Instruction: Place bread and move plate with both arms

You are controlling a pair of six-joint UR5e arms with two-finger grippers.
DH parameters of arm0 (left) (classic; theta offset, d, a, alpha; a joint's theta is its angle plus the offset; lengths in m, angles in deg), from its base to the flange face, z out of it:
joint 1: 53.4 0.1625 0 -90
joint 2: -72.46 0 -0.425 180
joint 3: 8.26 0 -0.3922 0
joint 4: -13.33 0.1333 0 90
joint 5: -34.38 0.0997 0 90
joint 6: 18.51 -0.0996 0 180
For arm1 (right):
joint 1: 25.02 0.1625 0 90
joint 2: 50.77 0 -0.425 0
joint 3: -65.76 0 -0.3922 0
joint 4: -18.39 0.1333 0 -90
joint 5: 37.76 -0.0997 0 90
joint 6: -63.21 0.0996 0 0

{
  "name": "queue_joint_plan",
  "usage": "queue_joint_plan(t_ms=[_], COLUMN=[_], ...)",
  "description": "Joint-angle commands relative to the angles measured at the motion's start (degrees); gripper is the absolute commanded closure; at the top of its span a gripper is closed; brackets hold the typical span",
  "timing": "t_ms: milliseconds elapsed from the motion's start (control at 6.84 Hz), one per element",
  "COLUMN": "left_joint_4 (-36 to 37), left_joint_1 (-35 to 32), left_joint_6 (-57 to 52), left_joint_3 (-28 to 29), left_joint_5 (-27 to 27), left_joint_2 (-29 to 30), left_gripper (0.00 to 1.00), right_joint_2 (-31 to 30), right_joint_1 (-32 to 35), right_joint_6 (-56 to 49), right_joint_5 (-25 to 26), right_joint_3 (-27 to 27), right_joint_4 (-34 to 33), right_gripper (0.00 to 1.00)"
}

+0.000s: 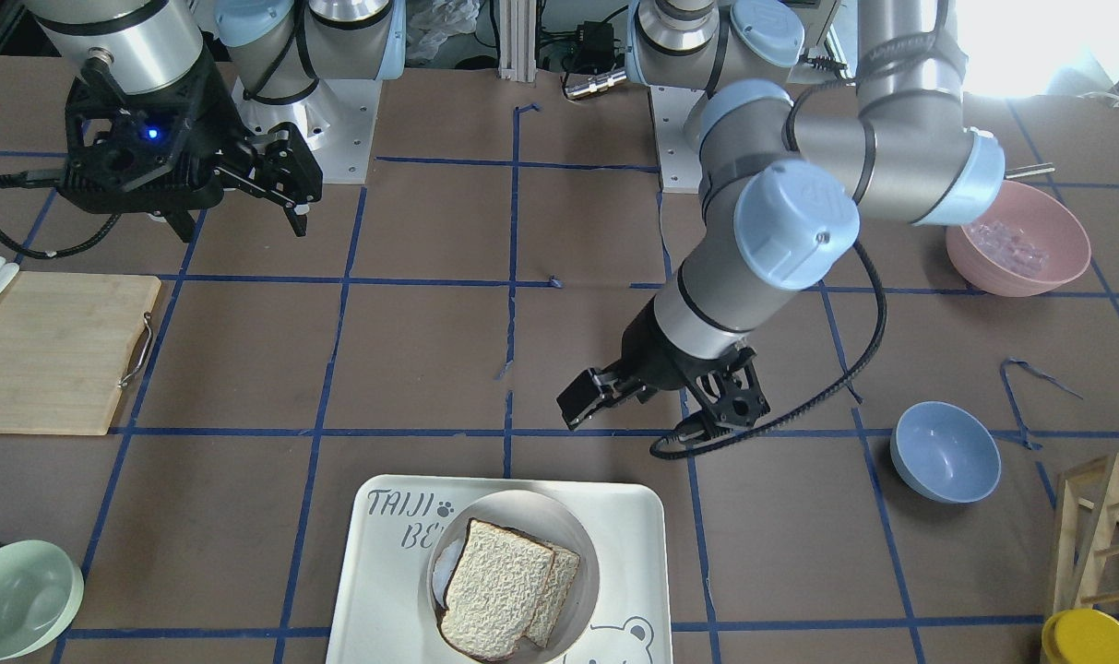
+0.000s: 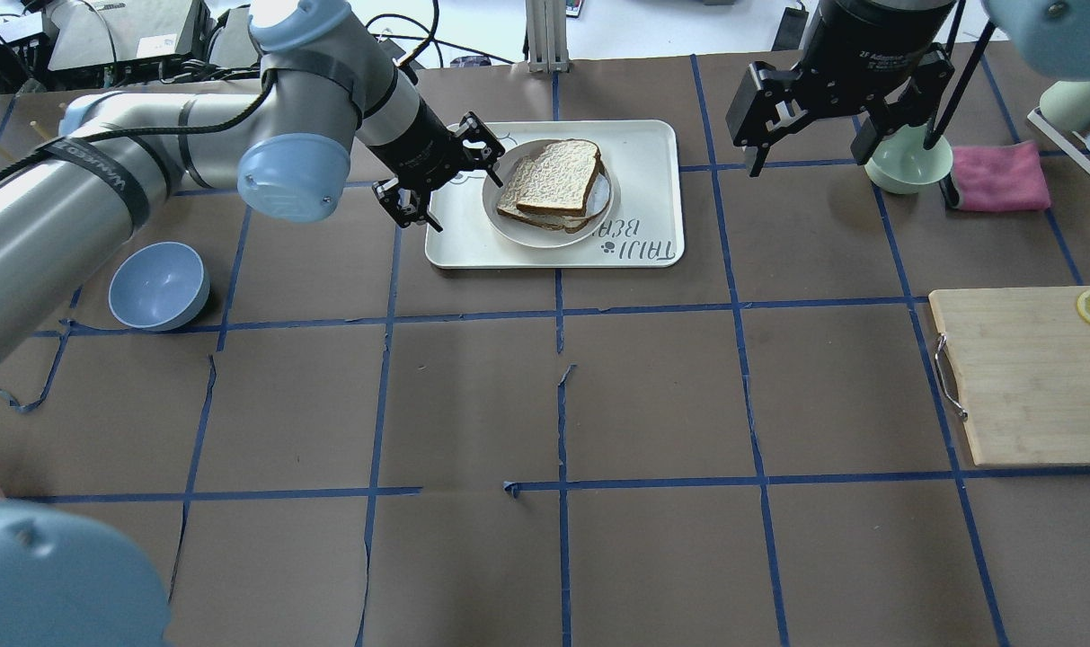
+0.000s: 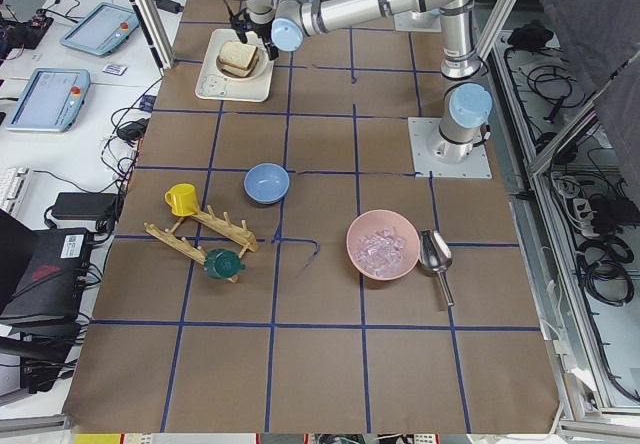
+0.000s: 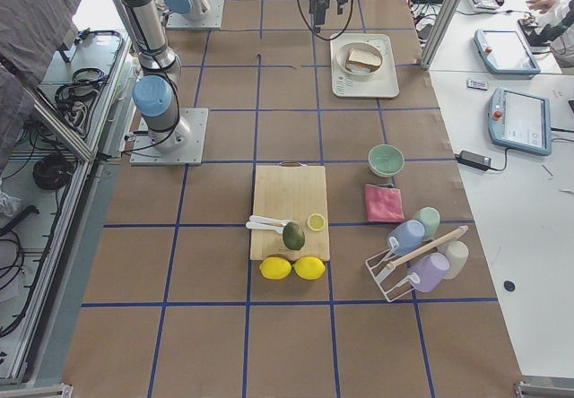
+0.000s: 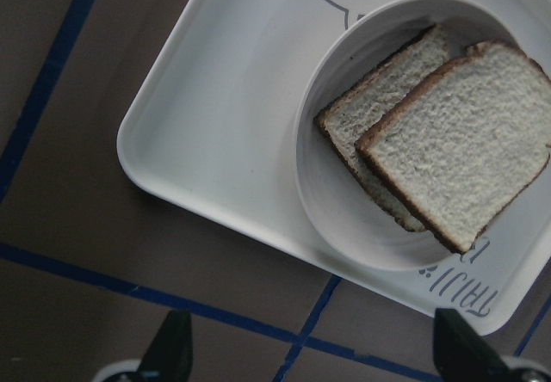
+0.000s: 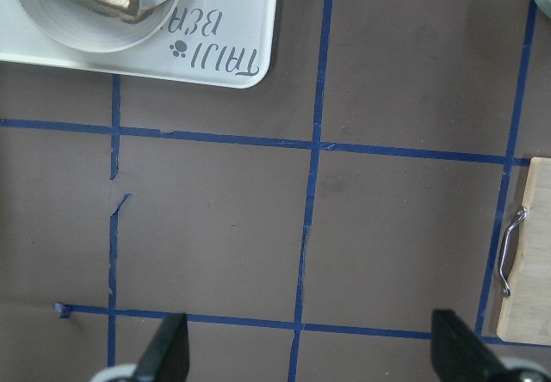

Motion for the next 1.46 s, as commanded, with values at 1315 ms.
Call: queue_joint_plan(t_ms=[1315], left_joint_4=[-24.4], left_joint_1=[0.7], left_joint_6=[-39.1], left_joint_3=[0.1], left_joint_5=[15.5], left_joint_2=[-20.0], left_gripper=[0.00], right_joint_2=[0.1], right_joint_1=[-0.1], right_joint_6=[0.2], right_joint_5=[-0.8], right_joint_3=[0.4], right_joint_4=[-4.7], right_gripper=[0.00])
